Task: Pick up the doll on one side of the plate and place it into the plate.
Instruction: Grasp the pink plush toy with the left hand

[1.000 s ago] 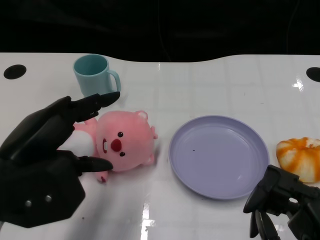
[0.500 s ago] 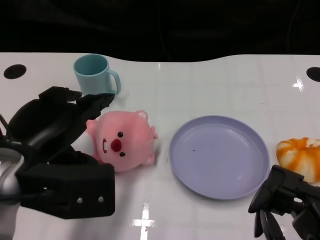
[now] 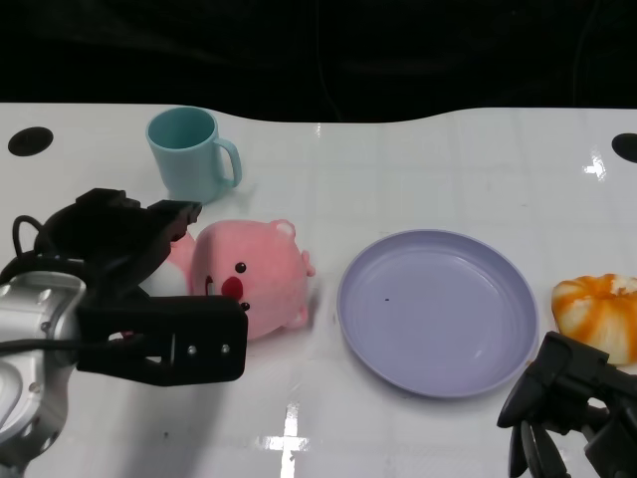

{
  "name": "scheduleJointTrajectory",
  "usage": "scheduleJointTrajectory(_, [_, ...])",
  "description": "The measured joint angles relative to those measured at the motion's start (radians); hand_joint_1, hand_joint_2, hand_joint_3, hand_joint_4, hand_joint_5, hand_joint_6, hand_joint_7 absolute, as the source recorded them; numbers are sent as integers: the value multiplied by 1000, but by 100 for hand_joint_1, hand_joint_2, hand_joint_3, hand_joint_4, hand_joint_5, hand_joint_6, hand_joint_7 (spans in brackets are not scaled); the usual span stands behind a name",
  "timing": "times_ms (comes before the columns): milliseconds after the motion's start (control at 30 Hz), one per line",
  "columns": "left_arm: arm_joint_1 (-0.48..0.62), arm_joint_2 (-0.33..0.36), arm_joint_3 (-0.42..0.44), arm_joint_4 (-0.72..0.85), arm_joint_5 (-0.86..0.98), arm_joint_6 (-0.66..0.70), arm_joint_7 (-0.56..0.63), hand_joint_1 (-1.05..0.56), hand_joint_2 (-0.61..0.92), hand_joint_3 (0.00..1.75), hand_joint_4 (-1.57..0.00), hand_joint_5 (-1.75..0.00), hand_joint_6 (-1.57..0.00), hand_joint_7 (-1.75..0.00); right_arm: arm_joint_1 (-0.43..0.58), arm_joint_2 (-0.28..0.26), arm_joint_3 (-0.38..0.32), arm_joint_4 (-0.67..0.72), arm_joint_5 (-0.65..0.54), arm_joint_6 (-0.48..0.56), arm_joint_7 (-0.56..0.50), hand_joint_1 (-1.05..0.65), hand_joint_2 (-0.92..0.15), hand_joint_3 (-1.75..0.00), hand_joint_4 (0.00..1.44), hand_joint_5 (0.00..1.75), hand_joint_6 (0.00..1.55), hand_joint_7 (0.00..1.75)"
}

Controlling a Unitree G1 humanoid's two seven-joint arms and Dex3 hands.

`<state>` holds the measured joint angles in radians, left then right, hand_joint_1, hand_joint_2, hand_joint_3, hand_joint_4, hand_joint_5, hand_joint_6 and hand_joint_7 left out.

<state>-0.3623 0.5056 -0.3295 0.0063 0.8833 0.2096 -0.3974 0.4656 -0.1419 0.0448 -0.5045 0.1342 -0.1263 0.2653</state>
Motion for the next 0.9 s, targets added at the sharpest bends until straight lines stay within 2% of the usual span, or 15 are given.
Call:
scheduleJointTrajectory(200, [-66,-35,-41,139,11,-4,15,-72,90,0,-3,-32,-20,-1,3,1,1,-9,0,2,-2,-19,-43,-143,70,175,60,151])
scheduleJointTrajectory(433, [-162,-97,-90,395,0,-39,89,-72,92,0,-3,-26,-19,0,11,1,4,-21,-1,6,-4,-19,-42,-144,70,175,59,151])
scheduleJointTrajectory(600, [-231,-122,-114,563,-35,-88,125,-73,92,2,-9,-17,-20,0,19,1,7,-28,-1,13,-6,-19,-42,-144,70,175,59,151])
scheduleJointTrajectory(900, [-330,-176,-169,814,-69,-133,196,-68,92,4,-16,-14,-27,-3,24,1,9,-51,-8,21,-9,-22,-42,-144,69,175,60,152])
